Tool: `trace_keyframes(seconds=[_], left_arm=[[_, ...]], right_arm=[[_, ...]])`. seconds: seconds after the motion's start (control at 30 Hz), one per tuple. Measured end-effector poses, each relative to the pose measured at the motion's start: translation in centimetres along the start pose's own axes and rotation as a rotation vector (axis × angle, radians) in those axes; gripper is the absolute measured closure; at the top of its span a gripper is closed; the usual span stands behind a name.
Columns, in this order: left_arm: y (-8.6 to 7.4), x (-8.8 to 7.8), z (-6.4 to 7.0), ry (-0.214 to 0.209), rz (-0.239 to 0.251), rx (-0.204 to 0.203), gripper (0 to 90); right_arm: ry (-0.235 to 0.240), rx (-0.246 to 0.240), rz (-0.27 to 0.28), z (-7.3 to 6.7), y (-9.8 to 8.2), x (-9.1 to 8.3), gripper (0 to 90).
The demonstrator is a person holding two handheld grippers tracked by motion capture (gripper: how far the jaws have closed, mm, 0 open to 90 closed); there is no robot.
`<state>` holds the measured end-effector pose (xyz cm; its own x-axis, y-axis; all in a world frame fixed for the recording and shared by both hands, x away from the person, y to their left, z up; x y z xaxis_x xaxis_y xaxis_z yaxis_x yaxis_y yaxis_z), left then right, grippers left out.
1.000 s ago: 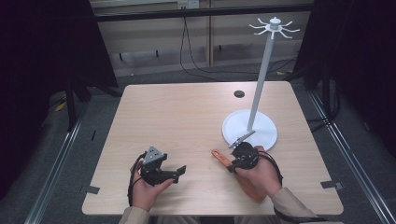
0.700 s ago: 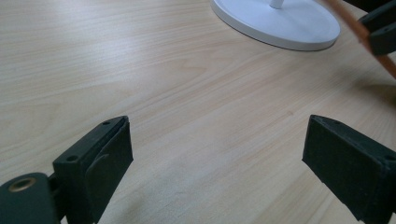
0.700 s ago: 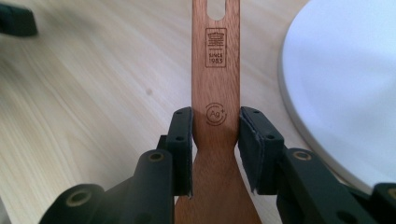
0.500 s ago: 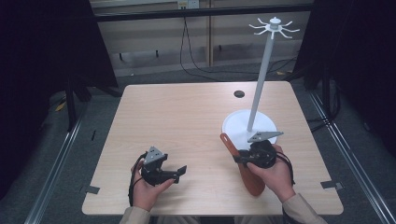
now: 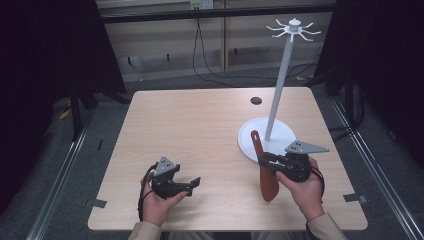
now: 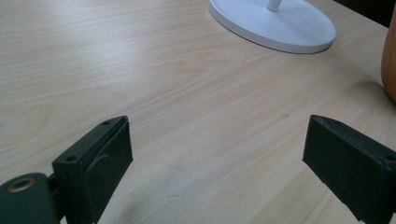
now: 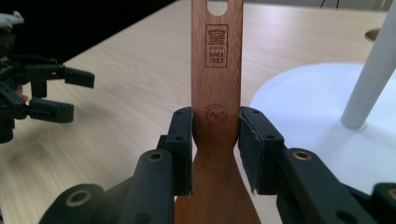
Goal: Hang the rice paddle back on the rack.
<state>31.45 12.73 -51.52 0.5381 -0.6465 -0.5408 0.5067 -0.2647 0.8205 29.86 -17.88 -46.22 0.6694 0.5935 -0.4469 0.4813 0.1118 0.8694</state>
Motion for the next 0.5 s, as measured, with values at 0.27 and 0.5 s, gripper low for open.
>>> trace_keyframes(seconds=[0.27,0.5], left_arm=[[0.2,-0.1,0.0,-0.002,0.019,-0.013,6.5],[0.2,-0.1,0.0,-0.012,0.025,-0.009,4.0]], right_arm=[[-0.031,0.006,0.122,0.4,1.3,-1.7,66.9],[-0.056,0.006,0.192,0.9,2.3,-2.7,66.9]])
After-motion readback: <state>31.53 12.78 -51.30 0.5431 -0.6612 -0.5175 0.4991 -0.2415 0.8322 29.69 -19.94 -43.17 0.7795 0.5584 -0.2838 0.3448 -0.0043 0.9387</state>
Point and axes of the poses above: each handheld gripper's, and its own axes: x roughly forward along the jaws, y roughly out of its top, z roughly to its right, the point moved 6 cm from there along x, roughly forward along the jaws
